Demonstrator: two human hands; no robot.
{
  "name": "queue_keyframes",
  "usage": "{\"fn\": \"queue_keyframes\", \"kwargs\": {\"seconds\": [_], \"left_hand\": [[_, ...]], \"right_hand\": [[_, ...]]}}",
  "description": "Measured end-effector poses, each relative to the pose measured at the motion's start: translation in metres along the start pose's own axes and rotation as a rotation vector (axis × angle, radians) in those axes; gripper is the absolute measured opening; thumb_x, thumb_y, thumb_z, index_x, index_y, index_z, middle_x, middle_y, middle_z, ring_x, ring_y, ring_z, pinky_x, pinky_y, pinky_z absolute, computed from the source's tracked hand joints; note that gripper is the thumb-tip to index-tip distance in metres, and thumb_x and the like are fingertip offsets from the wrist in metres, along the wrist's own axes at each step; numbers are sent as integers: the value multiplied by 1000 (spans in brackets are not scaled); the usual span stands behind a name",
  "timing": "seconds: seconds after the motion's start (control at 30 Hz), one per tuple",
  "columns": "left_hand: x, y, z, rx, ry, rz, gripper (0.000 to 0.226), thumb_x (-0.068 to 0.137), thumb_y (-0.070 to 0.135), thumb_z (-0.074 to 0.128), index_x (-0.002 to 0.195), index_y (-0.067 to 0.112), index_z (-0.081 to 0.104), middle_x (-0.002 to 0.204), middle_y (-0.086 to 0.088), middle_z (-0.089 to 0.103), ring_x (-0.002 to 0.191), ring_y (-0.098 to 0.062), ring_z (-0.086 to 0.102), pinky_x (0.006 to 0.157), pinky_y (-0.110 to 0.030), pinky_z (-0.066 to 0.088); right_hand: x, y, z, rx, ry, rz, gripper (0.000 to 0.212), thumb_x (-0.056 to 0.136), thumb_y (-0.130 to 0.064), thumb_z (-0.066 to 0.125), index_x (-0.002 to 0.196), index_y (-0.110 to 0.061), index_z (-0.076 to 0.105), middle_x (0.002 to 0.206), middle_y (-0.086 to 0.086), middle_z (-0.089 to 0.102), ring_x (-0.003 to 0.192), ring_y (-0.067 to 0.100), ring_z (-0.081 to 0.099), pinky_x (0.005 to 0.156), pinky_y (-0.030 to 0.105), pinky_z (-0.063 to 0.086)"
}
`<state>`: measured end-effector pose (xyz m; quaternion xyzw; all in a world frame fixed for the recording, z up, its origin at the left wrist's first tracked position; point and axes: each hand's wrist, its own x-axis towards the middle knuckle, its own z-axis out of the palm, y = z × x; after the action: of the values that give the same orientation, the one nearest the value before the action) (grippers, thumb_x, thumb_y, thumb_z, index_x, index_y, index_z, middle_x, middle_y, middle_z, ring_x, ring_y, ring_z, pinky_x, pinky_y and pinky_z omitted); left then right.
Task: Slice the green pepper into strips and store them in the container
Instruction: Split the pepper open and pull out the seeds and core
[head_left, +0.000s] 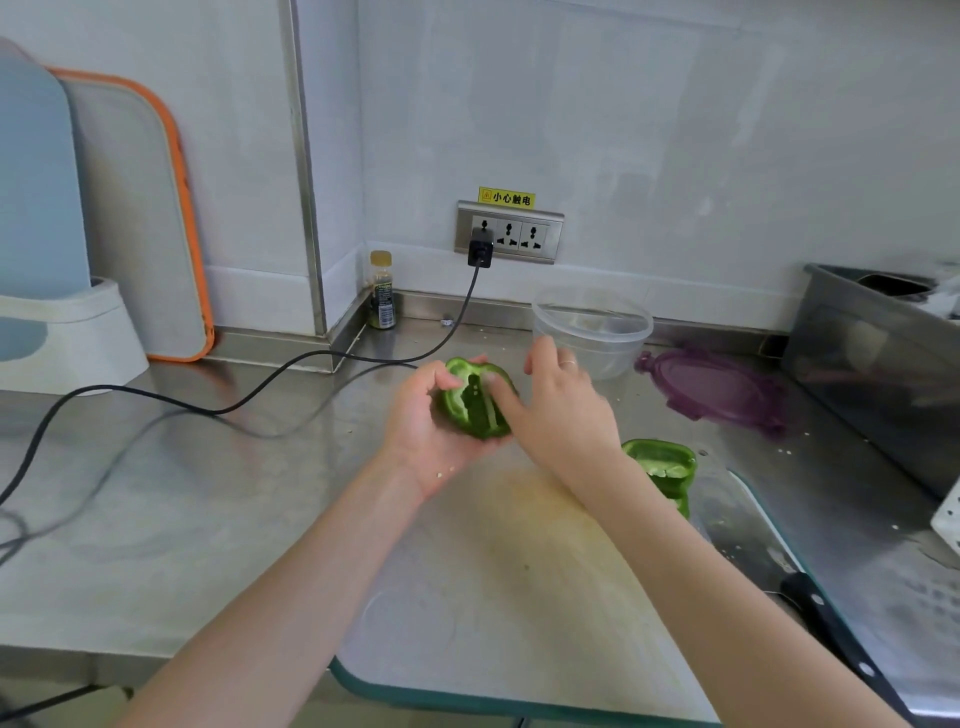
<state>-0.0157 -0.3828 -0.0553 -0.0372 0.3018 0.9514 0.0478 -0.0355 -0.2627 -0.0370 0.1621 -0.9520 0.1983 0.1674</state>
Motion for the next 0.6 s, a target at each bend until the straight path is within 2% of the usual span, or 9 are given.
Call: {"fn": "queue_keyframes", "kwargs": {"seconds": [0.07, 0.13, 0.23, 0.37, 0.5, 0.6], "left_hand": [[-2, 0, -1, 16, -6, -35, 40, 61, 9, 41, 98, 5, 55, 95, -17, 60, 91, -34, 57, 78, -50, 49], [-3, 0, -2, 17, -2, -69, 40, 62, 10, 40, 98, 2, 54, 95, -18, 61, 89, -34, 58, 80, -50, 48], [-1, 0, -3, 75, 22, -94, 42, 60, 11, 41, 99, 3, 53, 98, -18, 60, 88, -33, 57, 84, -50, 46], [-3, -3, 1, 119, 52, -93, 34, 60, 10, 40, 91, 5, 54, 92, -16, 60, 84, -31, 57, 81, -50, 46], [-3, -2, -1, 112, 59, -69, 38, 61, 10, 41, 97, 5, 53, 95, -16, 59, 86, -31, 57, 78, -51, 46], [-2, -2, -4, 131, 60, -71, 39, 61, 11, 42, 98, 7, 53, 96, -15, 59, 88, -31, 56, 82, -53, 46]], "right_hand": [[2, -1, 2, -81, -71, -22, 46, 91, -62, 33, 100, -17, 37, 99, 4, 51, 92, 30, 55, 72, 39, 46], [3, -2, 4, -158, -158, -62, 43, 93, -60, 29, 94, -17, 35, 85, 2, 47, 82, 28, 53, 64, 34, 40], [4, -1, 5, -242, -233, -116, 39, 96, -54, 30, 92, -16, 34, 76, 0, 43, 72, 24, 47, 59, 32, 36], [7, 1, 5, -208, -250, -127, 34, 99, -46, 29, 89, -14, 35, 73, 0, 43, 70, 24, 46, 57, 32, 34], [10, 0, 7, -115, -275, -154, 31, 101, -40, 30, 87, -13, 35, 65, -3, 37, 68, 24, 46, 54, 32, 32], [11, 1, 9, -108, -279, -178, 30, 101, -38, 29, 86, -13, 35, 63, -3, 36, 63, 22, 43, 57, 32, 32]]}}
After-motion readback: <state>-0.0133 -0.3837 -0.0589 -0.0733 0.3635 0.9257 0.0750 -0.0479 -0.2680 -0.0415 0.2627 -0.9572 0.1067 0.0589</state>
